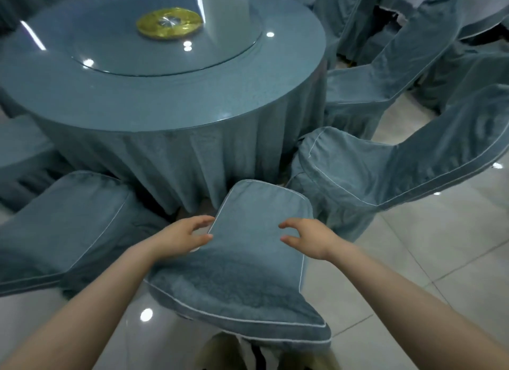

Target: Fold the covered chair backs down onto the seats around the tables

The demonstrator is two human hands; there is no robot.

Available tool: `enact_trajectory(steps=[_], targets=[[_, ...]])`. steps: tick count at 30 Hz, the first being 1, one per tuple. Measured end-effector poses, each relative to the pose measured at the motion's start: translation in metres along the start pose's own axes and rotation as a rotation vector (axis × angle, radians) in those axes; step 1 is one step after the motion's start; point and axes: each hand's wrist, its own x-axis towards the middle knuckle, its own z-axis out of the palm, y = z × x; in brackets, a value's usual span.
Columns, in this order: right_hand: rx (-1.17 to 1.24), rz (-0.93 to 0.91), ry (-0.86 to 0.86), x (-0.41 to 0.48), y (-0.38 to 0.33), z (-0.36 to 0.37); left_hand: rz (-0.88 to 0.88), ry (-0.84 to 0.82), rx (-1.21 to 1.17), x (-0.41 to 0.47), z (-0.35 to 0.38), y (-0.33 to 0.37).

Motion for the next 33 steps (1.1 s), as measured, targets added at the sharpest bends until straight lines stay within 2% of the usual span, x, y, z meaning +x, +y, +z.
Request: enact_trajectory(steps=[2,10,16,20,25,28,31,33], targets=[[-0.024,-0.068,0.002,-0.003,0.000,0.000,-0.016,0.027,0.070,-0.015,0.004,0.002],[-0.256,-0.439,0.082,-0.023,0.012,-0.010,-0.050,0.338,0.280,-0.087,0.052,0.029],[-0.260,-0.613,-0.014,-0.053,0.002,0.001,-0.127,0.415,0.304,-0.122,0.084,0.039],[-0.200,-0.717,-0.128,-0.073,-0.012,0.013,-0.161,0.336,0.389,-0.127,0.082,0.044],[-0.202,-0.694,-0.253,-0.093,-0.035,0.038,-0.147,0.287,0.481,-0.131,0.076,0.041],[-0.102,-0.567,-0.238,-0.102,-0.044,0.056,-0.090,0.423,0.530,-0.132,0.081,0.041],[-0.086,-0.572,-0.176,-0.105,-0.048,0.064,-0.098,0.568,0.541,-0.134,0.094,0.040],[-0.092,-0.575,-0.183,-0.109,-0.051,0.068,-0.121,0.589,0.595,-0.141,0.102,0.035]])
